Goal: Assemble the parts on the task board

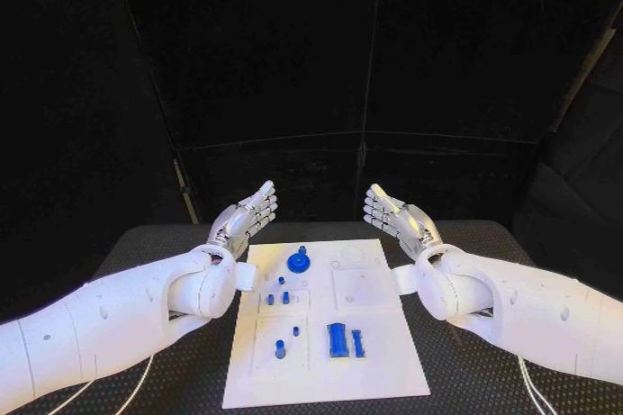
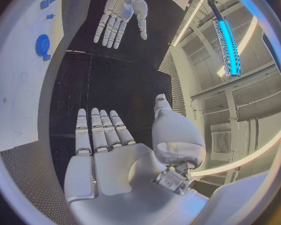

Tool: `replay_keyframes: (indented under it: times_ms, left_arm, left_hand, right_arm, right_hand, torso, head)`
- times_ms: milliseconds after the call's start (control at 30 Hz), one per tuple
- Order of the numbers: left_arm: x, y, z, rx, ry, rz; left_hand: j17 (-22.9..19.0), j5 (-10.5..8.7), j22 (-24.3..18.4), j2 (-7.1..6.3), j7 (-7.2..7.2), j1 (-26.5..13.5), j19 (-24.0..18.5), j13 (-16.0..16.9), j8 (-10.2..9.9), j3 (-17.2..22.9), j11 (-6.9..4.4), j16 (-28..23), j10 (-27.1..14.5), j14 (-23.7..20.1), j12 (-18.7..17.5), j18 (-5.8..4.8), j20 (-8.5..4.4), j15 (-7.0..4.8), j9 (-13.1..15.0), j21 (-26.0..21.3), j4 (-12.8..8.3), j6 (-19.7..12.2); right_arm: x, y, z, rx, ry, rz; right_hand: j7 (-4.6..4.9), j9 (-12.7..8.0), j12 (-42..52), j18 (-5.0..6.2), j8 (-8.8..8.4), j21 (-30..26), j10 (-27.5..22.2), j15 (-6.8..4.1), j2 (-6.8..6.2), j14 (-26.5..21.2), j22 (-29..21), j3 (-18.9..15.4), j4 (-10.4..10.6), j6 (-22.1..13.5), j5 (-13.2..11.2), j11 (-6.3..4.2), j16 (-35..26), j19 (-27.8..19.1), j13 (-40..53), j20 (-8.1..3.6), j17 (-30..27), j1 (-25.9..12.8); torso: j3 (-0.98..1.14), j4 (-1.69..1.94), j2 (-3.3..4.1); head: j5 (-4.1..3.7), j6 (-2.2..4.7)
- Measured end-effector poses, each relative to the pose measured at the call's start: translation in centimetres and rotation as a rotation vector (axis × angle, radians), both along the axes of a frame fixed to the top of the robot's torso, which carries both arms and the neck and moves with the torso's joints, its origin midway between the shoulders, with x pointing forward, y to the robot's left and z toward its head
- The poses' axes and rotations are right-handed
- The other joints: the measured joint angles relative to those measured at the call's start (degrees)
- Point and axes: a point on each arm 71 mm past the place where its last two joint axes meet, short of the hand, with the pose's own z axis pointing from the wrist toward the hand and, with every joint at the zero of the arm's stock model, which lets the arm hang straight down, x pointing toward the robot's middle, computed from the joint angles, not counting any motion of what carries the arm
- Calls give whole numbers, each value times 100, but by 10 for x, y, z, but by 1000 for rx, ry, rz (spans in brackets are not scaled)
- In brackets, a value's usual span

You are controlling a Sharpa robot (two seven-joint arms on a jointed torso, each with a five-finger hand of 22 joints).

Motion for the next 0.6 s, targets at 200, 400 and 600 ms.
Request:
replay_keyframes:
  times_ms: [200,400,600]
  left_arm:
    - [-18,-12,11,26,-19,53]
    - [-25,-14,17,52,-33,111]
    - [-26,-11,17,68,-39,149]
  left_hand:
    - [-73,-237,-185,14,-55,-795,-318,-10,-22,-201,-148,-36,-546,-509,0,-292,-174,-77,-10,-24,-43,-529]
    - [-97,-316,-384,19,-72,-1441,-609,-15,-23,-264,-211,-38,-989,-919,-21,-405,-451,-106,-14,-24,-46,-964]
    - [-107,-341,-681,19,-80,-1939,-812,-16,-23,-293,-230,-38,-1328,-1234,-21,-494,-654,-116,-14,-24,-44,-1293]
  right_arm:
    - [-14,5,14,20,-5,-71]
    - [-18,3,18,24,-3,-137]
    - [-18,1,18,24,-1,-172]
  right_hand:
    - [-167,-18,-25,-95,0,-51,-573,-77,-62,-610,-231,248,-12,-536,-255,-177,-22,-522,-11,-182,-18,-813]
    - [-226,-26,-25,-403,-22,-77,-1023,-106,-87,-1093,-480,458,-21,-961,-345,-247,-22,-939,-16,-477,-20,-1458]
    - [-251,-25,-24,-491,-22,-77,-1371,-115,-94,-1464,-574,543,-12,-1286,-378,-275,-22,-1262,-16,-593,-27,-1952]
  torso:
    - [20,23,3]
    - [24,28,4]
    - [25,30,4]
  head:
    - [17,115]
    - [19,127]
    - [19,127]
